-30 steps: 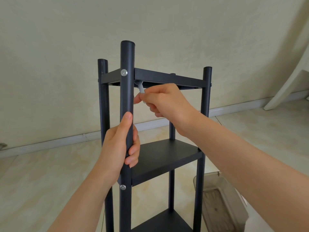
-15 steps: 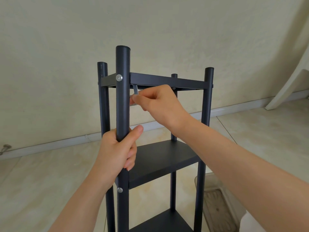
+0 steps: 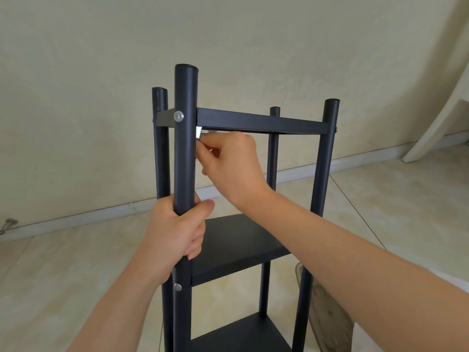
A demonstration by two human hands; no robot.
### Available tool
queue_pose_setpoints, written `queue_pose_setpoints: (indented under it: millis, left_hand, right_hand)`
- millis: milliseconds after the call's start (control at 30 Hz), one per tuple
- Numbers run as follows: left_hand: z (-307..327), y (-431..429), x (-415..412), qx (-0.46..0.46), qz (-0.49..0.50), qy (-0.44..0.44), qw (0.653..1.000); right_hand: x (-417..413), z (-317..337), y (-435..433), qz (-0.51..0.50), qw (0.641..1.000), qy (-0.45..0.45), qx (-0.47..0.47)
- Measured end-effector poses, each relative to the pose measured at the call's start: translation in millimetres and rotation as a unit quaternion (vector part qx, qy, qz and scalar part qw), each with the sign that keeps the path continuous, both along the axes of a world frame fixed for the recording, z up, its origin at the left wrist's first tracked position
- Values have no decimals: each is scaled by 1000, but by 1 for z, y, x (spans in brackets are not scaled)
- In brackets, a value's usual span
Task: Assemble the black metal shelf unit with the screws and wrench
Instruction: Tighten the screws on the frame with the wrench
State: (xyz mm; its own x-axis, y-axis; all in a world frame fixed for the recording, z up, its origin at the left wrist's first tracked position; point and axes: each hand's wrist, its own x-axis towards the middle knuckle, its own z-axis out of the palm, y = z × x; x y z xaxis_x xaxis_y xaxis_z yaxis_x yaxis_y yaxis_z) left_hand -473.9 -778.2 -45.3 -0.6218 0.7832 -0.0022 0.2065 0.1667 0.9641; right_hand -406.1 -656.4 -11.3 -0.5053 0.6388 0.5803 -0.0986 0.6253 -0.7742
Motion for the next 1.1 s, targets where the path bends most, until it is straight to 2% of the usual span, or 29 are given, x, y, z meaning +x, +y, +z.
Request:
queue_pose_setpoints:
  millis: [233,433,733,967,1100]
  left_hand:
    - [2,3,5,2,-8,-3,1000]
    - [1,5,6,14,-15,-5,1000]
    - [3,8,9,16,-17,-14,1000]
    - [6,6,11,15,-22,-6,1000]
    - [5,5,12,33,-13,51,998]
  right_hand:
    - [-6,-12,0,-15,999,49,-18]
    - [12,-5,7,40,985,4,-168]
    - [31,16,8,54,982,-14,-179]
    - [34,15,10,75,985,-37,-151]
    - [31,13,8,87,984,-30,-151]
